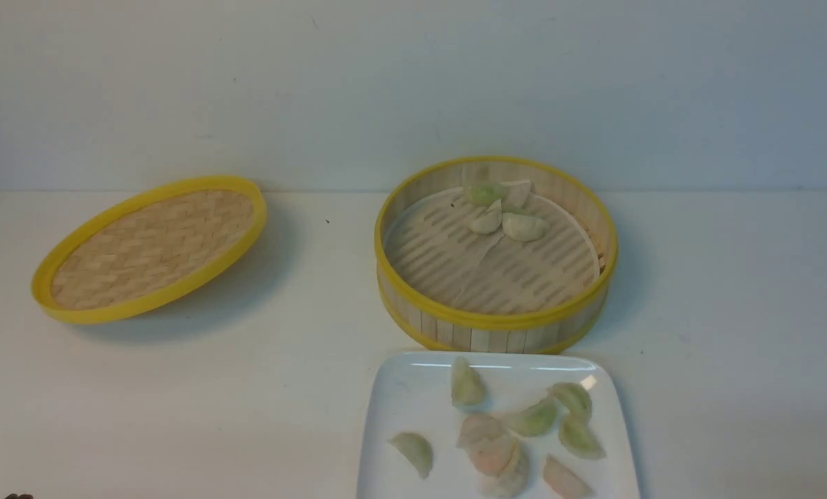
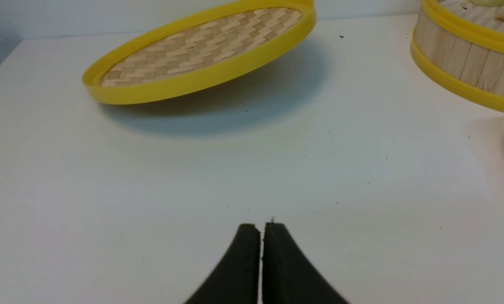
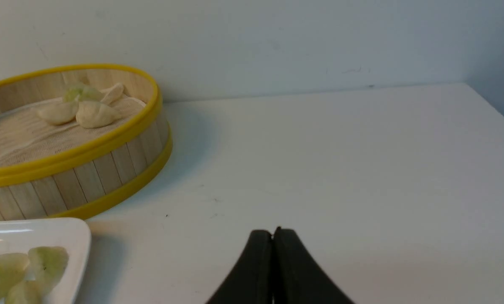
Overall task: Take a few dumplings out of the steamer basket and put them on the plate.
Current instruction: Use the right arm to grab a dumpling from inside the steamer
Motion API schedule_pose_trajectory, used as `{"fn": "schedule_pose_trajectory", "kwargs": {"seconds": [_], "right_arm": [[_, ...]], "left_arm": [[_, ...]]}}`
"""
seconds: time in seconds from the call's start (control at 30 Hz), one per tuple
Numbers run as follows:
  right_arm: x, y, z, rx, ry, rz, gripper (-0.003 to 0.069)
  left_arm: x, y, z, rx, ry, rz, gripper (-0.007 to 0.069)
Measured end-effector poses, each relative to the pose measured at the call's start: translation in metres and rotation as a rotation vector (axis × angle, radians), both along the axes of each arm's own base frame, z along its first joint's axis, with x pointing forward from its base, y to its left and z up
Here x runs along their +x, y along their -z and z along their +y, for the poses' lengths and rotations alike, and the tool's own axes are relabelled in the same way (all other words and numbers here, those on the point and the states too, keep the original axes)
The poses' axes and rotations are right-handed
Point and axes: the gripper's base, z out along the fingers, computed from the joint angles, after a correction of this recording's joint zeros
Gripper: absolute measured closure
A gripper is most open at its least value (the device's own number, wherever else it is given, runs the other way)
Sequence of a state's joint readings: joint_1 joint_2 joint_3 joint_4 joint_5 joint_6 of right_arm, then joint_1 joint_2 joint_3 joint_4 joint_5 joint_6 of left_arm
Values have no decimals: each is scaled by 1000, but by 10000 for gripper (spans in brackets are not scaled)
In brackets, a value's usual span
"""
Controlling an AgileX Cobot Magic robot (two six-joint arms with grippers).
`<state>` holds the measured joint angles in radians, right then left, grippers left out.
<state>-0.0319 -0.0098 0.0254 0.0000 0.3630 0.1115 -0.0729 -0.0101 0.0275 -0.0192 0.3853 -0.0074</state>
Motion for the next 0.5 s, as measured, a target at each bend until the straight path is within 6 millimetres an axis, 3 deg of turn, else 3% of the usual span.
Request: {"fn": "schedule_pose_trajectory", "kwargs": {"seconds": [0.5], "right_arm": [[0,0,1,0,-12,1,672]], "left_arm": [[0,0,0,0,0,0,630]]}}
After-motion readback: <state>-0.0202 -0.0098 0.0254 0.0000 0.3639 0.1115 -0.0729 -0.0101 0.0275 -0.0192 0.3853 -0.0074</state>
